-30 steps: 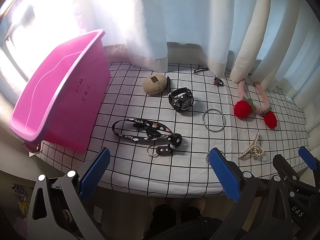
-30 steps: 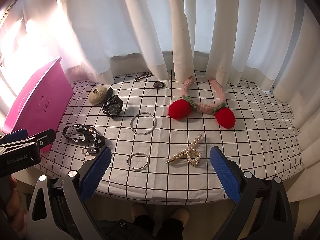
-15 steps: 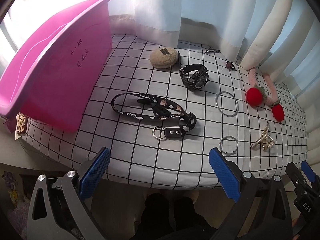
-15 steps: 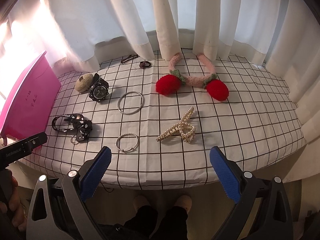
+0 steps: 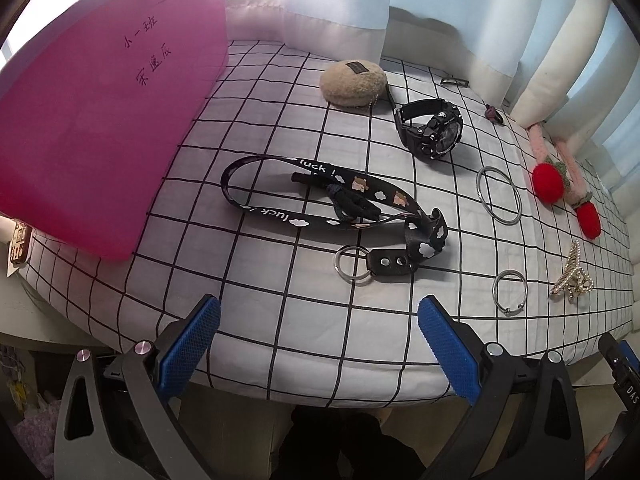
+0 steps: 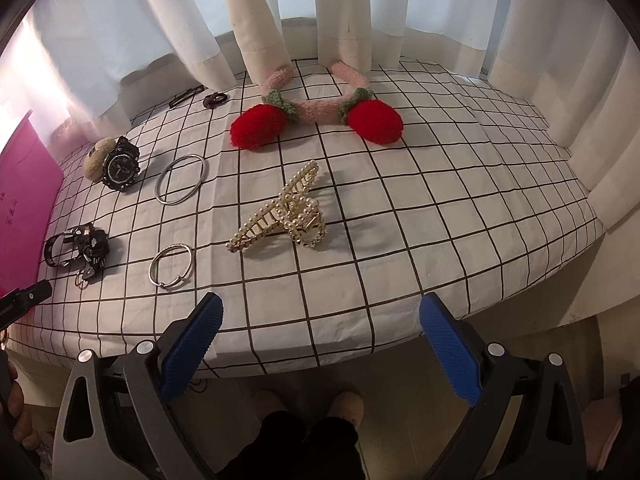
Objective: Organize jewelry
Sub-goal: 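Move the left tool to the black lanyard while the right tool approaches the pearl claw clip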
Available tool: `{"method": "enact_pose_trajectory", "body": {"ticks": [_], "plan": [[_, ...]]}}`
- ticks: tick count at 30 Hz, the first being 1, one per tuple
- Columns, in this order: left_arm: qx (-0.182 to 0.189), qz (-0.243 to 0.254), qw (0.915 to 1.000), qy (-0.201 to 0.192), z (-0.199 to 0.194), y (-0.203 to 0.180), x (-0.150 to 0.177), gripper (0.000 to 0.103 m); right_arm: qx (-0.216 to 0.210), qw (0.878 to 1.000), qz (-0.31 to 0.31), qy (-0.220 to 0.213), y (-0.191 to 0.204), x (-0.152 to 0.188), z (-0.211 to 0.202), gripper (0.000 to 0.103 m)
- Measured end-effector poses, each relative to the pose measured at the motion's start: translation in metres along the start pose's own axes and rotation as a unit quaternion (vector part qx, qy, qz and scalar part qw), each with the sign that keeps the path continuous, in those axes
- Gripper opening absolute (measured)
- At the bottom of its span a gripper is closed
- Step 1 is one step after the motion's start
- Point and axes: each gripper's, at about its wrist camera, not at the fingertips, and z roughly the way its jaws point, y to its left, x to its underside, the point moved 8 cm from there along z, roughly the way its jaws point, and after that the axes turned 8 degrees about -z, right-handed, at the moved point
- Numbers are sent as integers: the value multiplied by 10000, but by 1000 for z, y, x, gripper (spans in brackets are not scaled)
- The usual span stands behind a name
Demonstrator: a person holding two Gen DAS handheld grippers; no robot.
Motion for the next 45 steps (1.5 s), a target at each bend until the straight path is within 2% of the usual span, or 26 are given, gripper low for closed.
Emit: {"method": "enact_pose_trajectory", "body": {"ticks": [3,10,15,18,25,35,45], "plan": [[41,37,9999,-118,7,-12,1,97,-192,9997,-121,23,-3,-8,17,94],[49,-123,9992,-383,26,-31,4,97,-541,9959,-669,-291,-6,-24,54,94],[-50,-220,9979,-601,35,-38,7,97,-928,9904,-913,-472,-8,-29,70,94],[-54,-270,9972,-702,41,-42,8,97,-1002,9866,-1132,-614,-7,-31,75,94],[-199,-332,9934,-1079,51,-40,2,97,-1029,9746,-1639,-1126,-2,-37,72,94],[-228,-319,9926,-1148,63,-47,-12,97,-1124,9736,-1669,-1075,4,-37,85,94],[-308,-212,9921,-1195,70,-56,-22,98,-998,9682,-1910,-1267,10,-40,90,94]]}}
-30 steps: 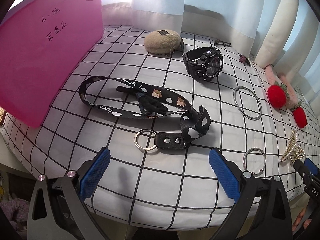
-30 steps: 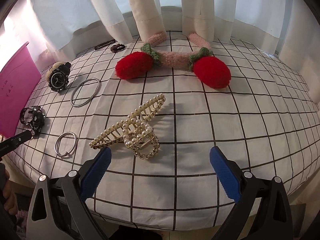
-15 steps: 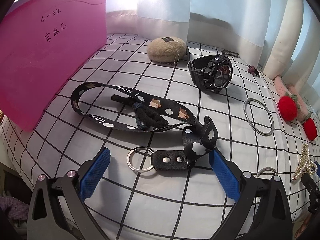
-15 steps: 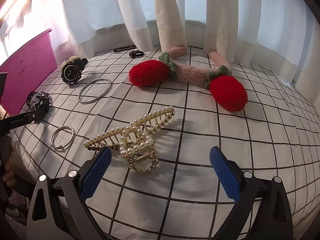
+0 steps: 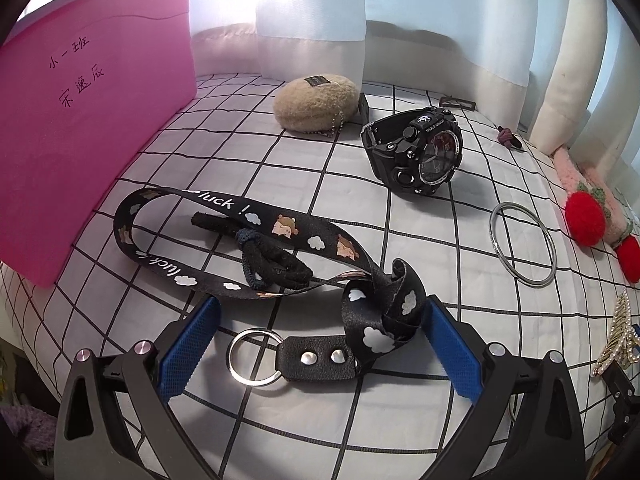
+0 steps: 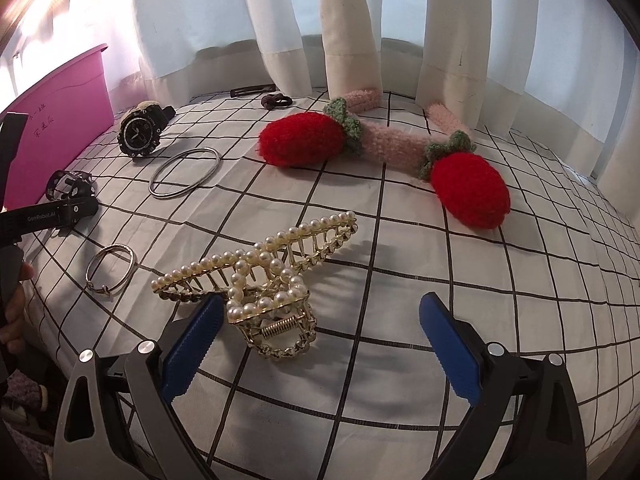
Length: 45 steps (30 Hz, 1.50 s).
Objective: Organize jewelry
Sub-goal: 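Move the left tool to the black lanyard while the right tool approaches the pearl claw clip, then grasp the lanyard with the left tool while the right tool grasps the pearl clip, lift both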
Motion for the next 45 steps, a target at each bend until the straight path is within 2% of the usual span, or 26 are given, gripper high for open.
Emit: {"method": "enact_pose_trajectory", "body": {"ticks": [5,6,8,10,11,12,13,14,15,16,20,28,32,36,45], "plan": [[18,-5,9999,-100,-1,0,0,96,-42,9999,-122,-112,7,-3,-1,92],[19,-10,9999,-141,-2,0,1,93,-100,9997,-170,-141,10,-3,-1,84],[21,-14,9997,-250,-7,0,2,82,-139,9993,-272,-223,15,-5,-4,71],[41,3,9995,-319,-11,-1,4,69,-184,9988,-371,-268,20,-6,-5,52],[53,13,9994,-348,-13,-2,5,66,-197,9986,-411,-277,22,-7,-6,49],[68,22,9993,-375,-15,-4,6,58,-217,9984,-448,-285,24,-7,-7,44],[85,42,9991,-402,-17,-6,6,46,-230,9981,-493,-298,26,-7,-7,34],[113,78,9990,-426,-18,-9,6,38,-172,9980,-538,-299,28,-7,-8,31],[126,125,9989,-439,-20,-11,7,25,-146,9979,-562,-299,28,-7,-8,31],[119,152,9988,-444,-20,-12,8,23,-171,9980,-535,-304,28,-7,-8,31],[293,9,9987,-421,-24,-9,7,18,-279,9983,-394,-330,25,-7,-10,31],[489,-23,9962,-716,-61,-5,-6,17,-396,9984,-176,-364,23,-14,-20,31],[581,-157,9956,-719,-79,-1,-21,17,-429,9983,-87,-375,20,-24,-29,31],[579,-180,9942,-890,-103,1,-40,17,-503,9980,69,-371,17,-36,-38,31],[630,-194,9911,-1153,-158,5,-71,17,-648,9959,110,-620,21,-71,-75,30]]}}
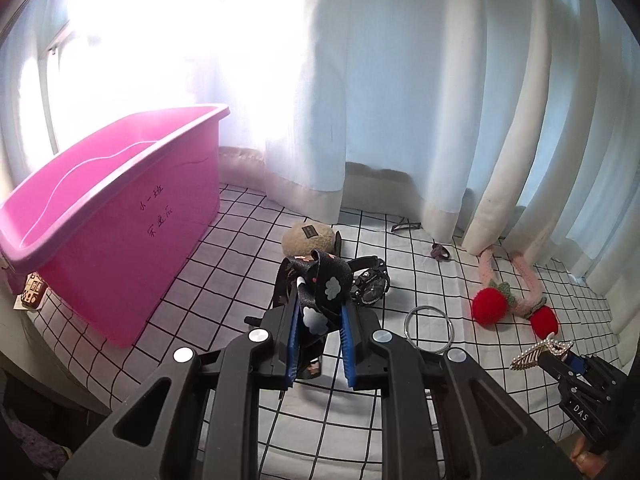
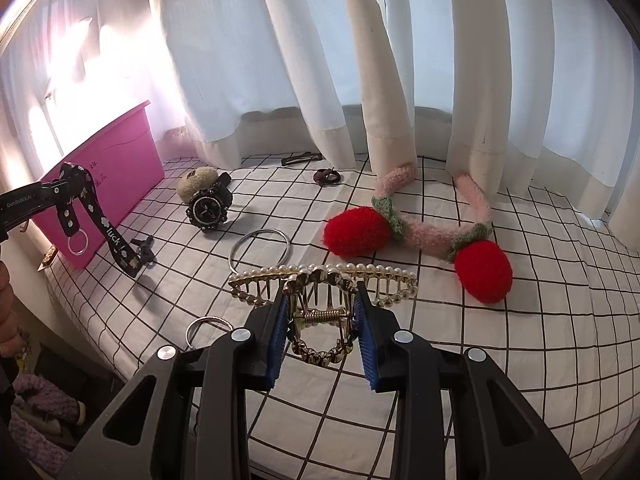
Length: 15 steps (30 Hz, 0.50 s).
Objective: Organize jewelry
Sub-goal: 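Grasp the lanyard with the left tool while the right tool grasps the pearl clip, lift both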
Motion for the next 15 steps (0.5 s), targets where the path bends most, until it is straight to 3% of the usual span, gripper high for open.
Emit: {"method": "enact_pose_trajectory", "body": {"ticks": [8,15], "plan": [[68,-192,9997,-95,-44,4,-26,17,-306,9985,-213,-402,26,-56,-32,31],[-31,-280,9987,-415,-88,23,-61,17,-834,9916,-482,-864,76,-124,-52,31]]}}
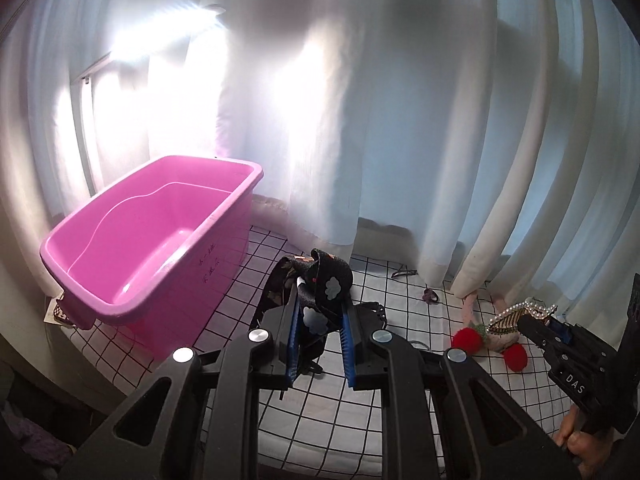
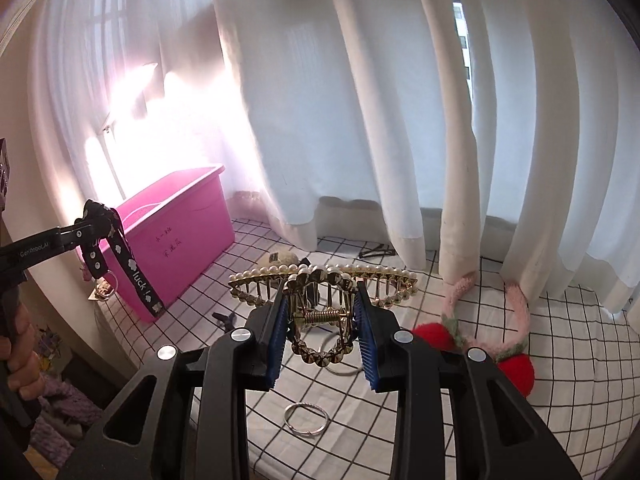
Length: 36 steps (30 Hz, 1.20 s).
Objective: Organize jewelry
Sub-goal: 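Grasp the lanyard with the left tool while the right tool grasps the pearl clip, lift both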
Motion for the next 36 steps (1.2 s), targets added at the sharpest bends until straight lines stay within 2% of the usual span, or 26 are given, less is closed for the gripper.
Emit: {"method": "enact_pose_trajectory", "body": {"ticks": [7,14,18,22,26,30,36], "plan": [[-277,-162,9989,-354,-21,53,-50,17,-570,9969,-380,-377,64,-75,32,31],[-659,-359,9958,-530,-11,124,-104,17,-1184,9892,-713,-482,142,-140,92,31],[-729,-463,9937,-709,-4,160,-136,17,-1498,9830,-905,-557,186,-178,124,31],[-760,-602,9931,-659,16,194,-158,17,-1714,9781,-1085,-460,221,-204,164,31],[-837,-802,9926,-348,45,222,-157,17,-1884,9740,-1257,-45,249,-211,209,31],[-918,-1094,9895,228,80,244,-135,17,-2063,9658,-1406,702,271,-197,257,31],[-1153,-1435,9773,1051,125,271,-102,17,-2134,9452,-1576,1905,292,-164,322,31]]}}
